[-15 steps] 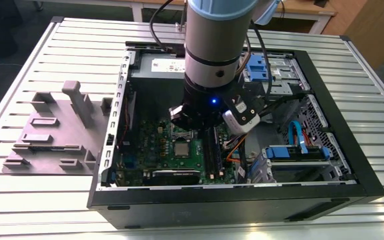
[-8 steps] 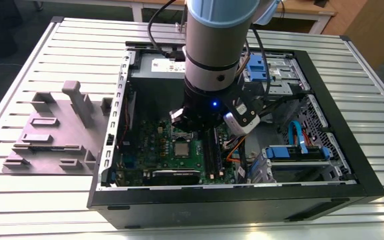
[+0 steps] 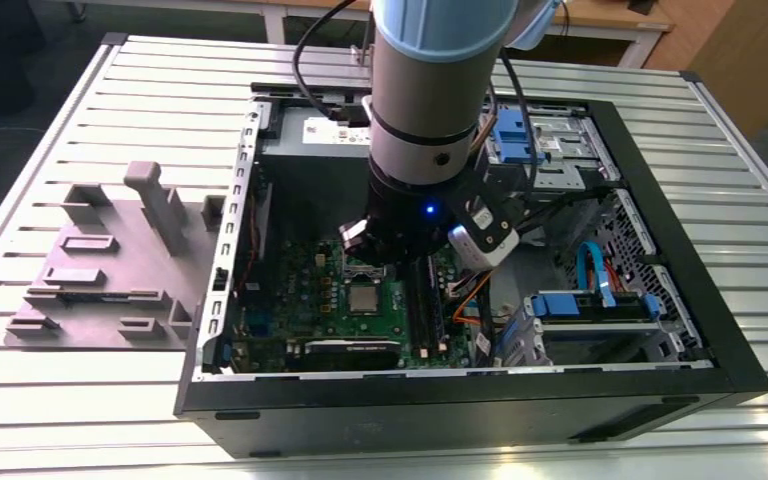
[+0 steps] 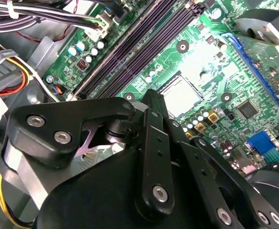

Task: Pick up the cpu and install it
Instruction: 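Close the cpu cover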

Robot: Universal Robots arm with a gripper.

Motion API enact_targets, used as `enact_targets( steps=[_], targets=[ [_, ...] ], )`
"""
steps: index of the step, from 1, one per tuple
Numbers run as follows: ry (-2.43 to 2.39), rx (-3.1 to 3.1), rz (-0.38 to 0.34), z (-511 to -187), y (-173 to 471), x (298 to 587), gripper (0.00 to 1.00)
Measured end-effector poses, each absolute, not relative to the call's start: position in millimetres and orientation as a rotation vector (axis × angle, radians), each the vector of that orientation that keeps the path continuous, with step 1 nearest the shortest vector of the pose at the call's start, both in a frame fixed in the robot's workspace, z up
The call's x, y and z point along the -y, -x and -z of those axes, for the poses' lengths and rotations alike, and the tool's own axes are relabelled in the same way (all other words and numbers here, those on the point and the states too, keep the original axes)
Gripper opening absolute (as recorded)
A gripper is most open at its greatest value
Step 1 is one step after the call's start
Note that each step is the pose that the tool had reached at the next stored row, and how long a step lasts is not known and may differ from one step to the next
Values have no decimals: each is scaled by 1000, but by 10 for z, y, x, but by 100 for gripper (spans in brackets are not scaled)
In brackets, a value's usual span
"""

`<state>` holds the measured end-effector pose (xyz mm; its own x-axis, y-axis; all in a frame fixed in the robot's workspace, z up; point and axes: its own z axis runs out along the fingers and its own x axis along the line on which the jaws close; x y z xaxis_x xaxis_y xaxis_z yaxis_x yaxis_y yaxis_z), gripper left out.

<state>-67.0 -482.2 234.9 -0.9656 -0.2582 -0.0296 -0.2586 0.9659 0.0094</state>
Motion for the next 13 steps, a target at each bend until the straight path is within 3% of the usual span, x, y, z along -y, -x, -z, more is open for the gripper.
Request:
enact_targets(
  steps=[13],
  targets=[
    [406,-3087,-21,-2345,670,4813,10]
  ],
)
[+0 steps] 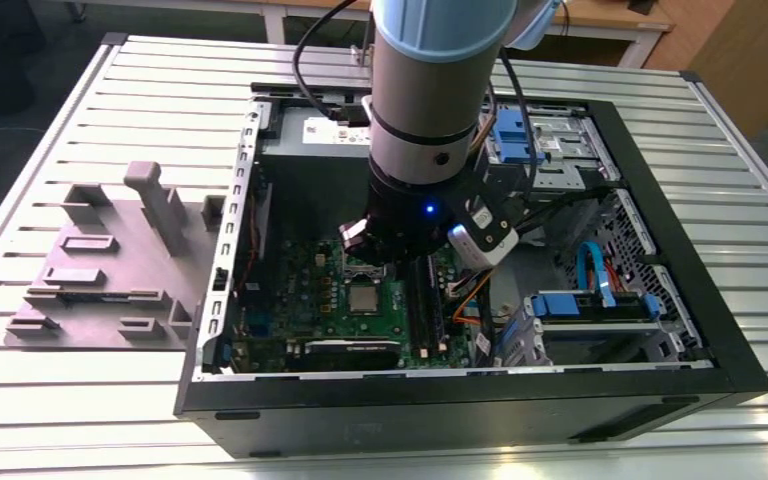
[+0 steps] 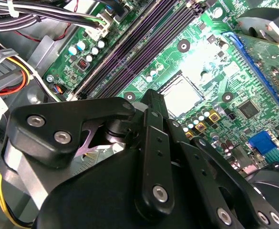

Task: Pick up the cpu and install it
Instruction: 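Close the cpu cover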

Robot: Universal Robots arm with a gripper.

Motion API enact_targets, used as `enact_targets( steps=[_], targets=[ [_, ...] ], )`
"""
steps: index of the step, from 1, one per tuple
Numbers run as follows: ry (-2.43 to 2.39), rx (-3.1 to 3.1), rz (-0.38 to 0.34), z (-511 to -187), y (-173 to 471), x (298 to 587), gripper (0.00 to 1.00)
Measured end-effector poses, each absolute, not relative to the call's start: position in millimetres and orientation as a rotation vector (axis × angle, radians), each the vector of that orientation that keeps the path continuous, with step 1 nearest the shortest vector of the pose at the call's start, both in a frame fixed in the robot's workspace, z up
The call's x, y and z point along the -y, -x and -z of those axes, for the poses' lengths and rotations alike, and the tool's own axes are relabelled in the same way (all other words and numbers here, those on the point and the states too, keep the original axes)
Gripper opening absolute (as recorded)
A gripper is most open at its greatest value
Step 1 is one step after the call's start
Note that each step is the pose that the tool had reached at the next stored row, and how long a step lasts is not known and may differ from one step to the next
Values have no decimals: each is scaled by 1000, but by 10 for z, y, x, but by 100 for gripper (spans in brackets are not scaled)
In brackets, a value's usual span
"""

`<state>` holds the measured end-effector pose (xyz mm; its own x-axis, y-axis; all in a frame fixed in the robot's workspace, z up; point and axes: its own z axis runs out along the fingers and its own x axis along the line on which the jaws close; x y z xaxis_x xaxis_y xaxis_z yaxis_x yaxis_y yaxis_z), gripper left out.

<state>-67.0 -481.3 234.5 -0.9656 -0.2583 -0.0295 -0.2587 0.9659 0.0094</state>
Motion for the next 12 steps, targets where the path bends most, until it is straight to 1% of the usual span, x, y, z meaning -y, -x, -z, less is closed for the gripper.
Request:
enact_targets(
  steps=[8,11,12],
  targets=[
    [406,-3086,-28,-2303,670,4790,10],
    [406,-3085,-36,-2270,670,4726,10],
    [405,-3084,-47,-2214,669,4686,10]
  ],
)
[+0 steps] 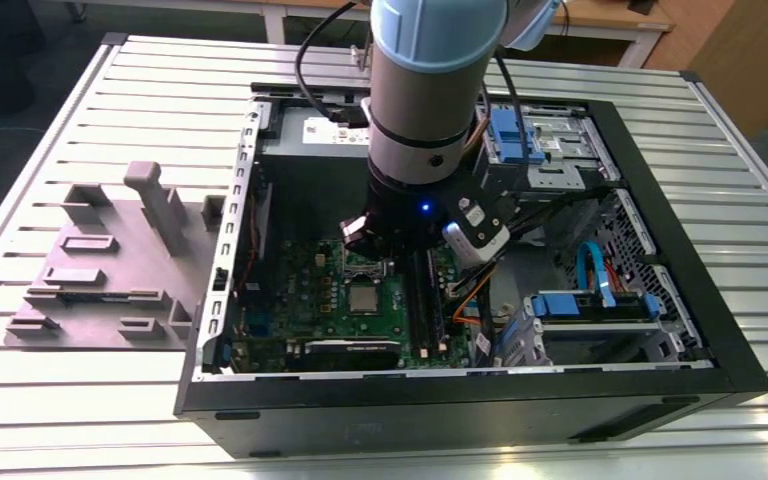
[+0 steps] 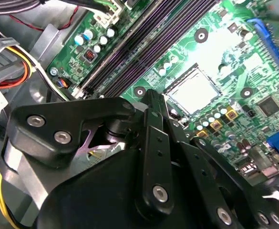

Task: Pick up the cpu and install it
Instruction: 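Close the cpu cover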

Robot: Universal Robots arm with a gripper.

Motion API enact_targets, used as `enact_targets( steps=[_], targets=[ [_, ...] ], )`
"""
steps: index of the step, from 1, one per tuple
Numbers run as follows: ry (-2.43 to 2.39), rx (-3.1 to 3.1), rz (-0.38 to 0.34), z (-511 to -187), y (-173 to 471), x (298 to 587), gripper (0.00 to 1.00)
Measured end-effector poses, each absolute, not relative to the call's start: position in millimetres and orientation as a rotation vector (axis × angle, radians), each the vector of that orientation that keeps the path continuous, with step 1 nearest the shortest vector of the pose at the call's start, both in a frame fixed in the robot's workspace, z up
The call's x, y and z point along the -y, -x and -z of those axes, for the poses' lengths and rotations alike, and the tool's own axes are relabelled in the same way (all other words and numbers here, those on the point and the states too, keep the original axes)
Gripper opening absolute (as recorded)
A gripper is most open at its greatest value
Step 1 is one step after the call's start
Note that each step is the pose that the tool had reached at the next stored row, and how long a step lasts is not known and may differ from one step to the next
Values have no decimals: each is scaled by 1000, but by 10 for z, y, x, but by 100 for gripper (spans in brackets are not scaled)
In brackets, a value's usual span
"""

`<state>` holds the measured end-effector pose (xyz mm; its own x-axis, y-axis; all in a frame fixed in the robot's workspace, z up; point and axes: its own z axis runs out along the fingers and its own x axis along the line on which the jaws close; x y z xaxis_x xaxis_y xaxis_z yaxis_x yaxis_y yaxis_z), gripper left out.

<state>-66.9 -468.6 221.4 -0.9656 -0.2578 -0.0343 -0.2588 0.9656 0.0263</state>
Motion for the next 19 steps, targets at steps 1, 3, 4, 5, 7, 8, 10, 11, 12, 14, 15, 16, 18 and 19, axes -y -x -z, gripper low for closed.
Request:
enact_targets(
  steps=[1,3,4,5,7,8,10,11,12,14,15,16,18,19],
  targets=[
    [405,-3084,-47,-2213,669,4686,10],
    [405,-3084,-47,-2213,670,4686,10],
    [405,-3084,-48,-2213,670,4686,10],
    [405,-3084,-49,-2212,670,4684,10],
    [405,-3084,-53,-2210,670,4675,10],
    [405,-3083,-55,-2210,670,4675,10],
    [405,-3083,-56,-2209,670,4674,10],
    [405,-3083,-56,-2209,670,4674,10],
    [405,-3083,-56,-2209,670,4674,10],
    [405,-3083,-57,-2210,670,4674,10],
    [405,-3083,-57,-2209,670,4674,10],
    [405,-3083,-57,-2209,670,4674,10],
    [405,-3083,-59,-2209,670,4674,10],
    [405,-3083,-61,-2210,670,4674,10]
  ],
)
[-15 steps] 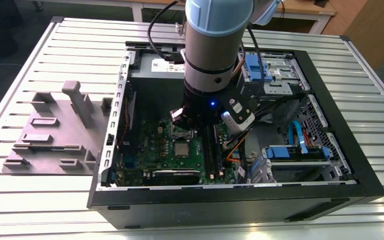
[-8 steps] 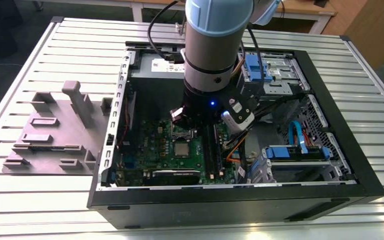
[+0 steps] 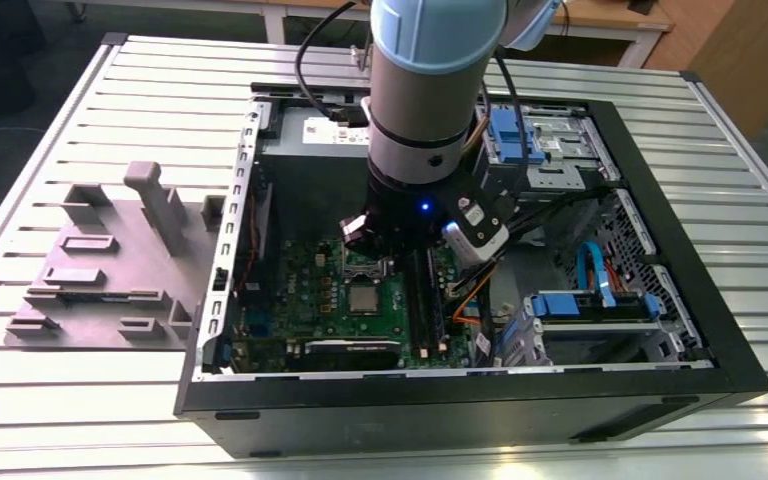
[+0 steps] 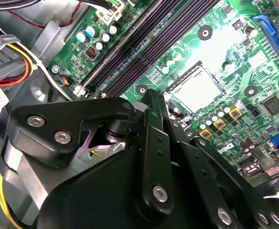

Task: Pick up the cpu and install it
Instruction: 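Close the cpu cover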

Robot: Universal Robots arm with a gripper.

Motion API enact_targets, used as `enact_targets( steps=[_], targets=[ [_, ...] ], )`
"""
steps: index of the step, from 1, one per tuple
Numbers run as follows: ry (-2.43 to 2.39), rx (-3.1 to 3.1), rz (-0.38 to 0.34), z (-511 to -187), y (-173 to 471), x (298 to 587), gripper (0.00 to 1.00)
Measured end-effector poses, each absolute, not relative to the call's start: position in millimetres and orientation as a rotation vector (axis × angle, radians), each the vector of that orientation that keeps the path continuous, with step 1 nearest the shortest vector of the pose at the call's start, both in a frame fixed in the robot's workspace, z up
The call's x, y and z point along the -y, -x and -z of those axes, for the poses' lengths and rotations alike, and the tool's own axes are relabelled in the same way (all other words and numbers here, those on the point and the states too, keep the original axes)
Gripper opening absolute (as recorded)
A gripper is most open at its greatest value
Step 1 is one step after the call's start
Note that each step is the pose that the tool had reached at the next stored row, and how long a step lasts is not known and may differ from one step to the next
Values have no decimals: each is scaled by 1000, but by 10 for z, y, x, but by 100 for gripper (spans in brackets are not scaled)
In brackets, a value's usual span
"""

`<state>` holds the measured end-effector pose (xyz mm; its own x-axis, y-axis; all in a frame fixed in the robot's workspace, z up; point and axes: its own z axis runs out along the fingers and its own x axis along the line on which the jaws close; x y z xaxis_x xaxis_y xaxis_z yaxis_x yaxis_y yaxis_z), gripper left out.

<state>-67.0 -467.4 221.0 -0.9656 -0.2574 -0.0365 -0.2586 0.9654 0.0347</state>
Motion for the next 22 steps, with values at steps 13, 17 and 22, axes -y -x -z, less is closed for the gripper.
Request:
enact_targets(
  steps=[13,17,22],
  targets=[
    [405,-3082,-65,-2191,670,4623,10],
    [405,-3082,-66,-2167,669,4582,10],
    [407,-3081,-67,-2136,670,4578,10]
  ],
)
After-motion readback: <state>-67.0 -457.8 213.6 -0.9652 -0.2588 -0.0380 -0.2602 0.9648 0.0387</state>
